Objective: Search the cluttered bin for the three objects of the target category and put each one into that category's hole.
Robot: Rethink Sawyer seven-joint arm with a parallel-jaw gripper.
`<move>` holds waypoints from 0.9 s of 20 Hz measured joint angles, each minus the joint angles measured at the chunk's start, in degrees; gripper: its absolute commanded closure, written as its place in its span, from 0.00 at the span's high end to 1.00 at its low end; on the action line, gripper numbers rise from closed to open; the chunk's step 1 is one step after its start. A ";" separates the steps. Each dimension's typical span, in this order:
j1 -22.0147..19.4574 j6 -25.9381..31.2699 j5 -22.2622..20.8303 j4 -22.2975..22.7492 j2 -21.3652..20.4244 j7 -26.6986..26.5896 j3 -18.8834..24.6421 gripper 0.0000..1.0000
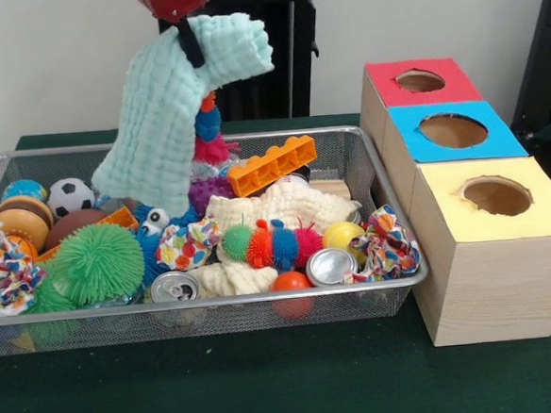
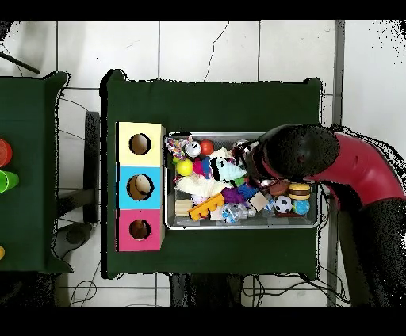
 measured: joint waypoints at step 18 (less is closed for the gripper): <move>-3.53 0.67 -4.19 -3.64 2.45 0.00 2.18 0.00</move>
